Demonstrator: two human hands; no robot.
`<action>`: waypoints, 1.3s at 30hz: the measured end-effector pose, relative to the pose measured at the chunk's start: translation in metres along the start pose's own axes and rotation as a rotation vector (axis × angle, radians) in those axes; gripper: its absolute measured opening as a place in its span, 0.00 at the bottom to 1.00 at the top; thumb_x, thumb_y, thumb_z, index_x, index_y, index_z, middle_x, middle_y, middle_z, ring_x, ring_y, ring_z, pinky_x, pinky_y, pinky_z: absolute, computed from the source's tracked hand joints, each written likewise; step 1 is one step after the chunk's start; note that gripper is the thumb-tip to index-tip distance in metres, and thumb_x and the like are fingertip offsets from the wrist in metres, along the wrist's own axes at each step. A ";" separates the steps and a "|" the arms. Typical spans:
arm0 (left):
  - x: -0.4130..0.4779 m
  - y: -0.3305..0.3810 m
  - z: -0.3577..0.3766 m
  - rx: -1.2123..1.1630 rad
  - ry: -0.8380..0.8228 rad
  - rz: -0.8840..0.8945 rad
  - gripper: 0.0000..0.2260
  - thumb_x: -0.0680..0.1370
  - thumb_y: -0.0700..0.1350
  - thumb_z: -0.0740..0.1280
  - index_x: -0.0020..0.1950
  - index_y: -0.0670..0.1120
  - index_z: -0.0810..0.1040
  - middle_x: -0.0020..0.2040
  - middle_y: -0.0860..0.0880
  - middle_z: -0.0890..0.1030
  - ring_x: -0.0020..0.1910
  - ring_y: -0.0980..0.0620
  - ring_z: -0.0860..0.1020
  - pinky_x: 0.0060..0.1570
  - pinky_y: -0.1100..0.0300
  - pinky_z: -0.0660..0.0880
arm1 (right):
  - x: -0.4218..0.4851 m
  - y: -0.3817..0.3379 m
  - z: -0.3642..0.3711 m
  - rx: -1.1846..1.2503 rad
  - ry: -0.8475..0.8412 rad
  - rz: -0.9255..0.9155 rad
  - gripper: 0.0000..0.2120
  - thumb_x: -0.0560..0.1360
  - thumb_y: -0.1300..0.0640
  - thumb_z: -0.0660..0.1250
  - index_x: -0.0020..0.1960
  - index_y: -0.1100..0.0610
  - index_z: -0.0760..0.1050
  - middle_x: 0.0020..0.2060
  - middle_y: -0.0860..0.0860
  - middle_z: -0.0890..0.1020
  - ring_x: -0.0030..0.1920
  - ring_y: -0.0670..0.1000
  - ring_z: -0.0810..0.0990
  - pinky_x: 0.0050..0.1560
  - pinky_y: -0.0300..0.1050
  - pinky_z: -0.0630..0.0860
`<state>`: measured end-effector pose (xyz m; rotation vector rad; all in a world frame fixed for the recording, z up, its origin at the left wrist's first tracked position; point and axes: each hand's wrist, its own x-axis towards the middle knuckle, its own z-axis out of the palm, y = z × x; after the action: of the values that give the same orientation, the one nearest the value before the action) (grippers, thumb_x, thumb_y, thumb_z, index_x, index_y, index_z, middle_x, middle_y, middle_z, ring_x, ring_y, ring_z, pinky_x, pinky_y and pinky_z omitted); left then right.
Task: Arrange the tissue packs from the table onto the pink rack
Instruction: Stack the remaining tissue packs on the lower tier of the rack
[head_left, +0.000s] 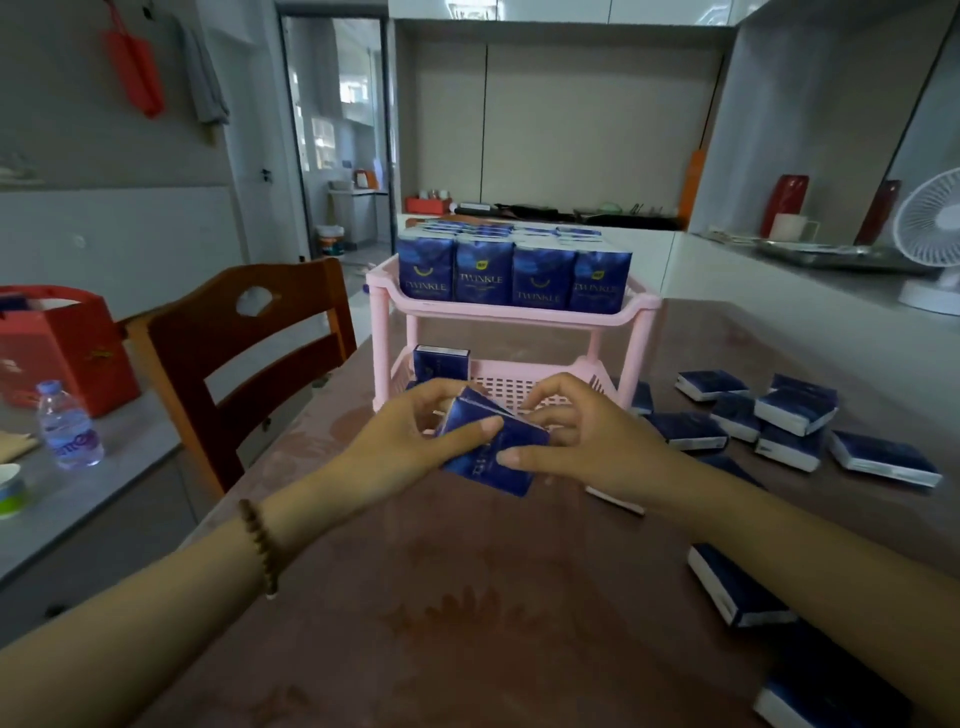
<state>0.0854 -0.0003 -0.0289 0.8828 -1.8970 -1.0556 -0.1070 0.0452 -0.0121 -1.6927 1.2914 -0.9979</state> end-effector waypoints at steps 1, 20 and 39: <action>-0.001 -0.004 -0.010 0.036 -0.012 -0.009 0.19 0.69 0.56 0.72 0.56 0.49 0.78 0.52 0.50 0.83 0.52 0.54 0.81 0.53 0.58 0.79 | 0.006 -0.002 0.005 -0.035 -0.008 -0.051 0.21 0.67 0.60 0.75 0.54 0.55 0.68 0.51 0.49 0.80 0.48 0.50 0.83 0.44 0.47 0.82; -0.006 -0.076 -0.070 0.069 0.043 -0.126 0.20 0.68 0.52 0.71 0.58 0.51 0.74 0.55 0.53 0.82 0.55 0.58 0.80 0.57 0.57 0.77 | 0.158 0.056 0.024 -0.525 -0.102 -0.127 0.23 0.70 0.57 0.73 0.64 0.56 0.73 0.55 0.53 0.79 0.53 0.54 0.78 0.56 0.45 0.75; -0.005 -0.077 -0.069 0.024 0.049 -0.157 0.21 0.69 0.50 0.71 0.59 0.49 0.74 0.57 0.52 0.81 0.56 0.57 0.80 0.57 0.54 0.78 | 0.186 0.068 0.014 -0.343 0.286 -0.186 0.09 0.70 0.60 0.72 0.49 0.59 0.76 0.47 0.56 0.79 0.43 0.55 0.78 0.47 0.47 0.76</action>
<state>0.1631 -0.0523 -0.0746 1.0757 -1.8272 -1.0951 -0.0857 -0.1469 -0.0551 -2.0121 1.5839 -1.2151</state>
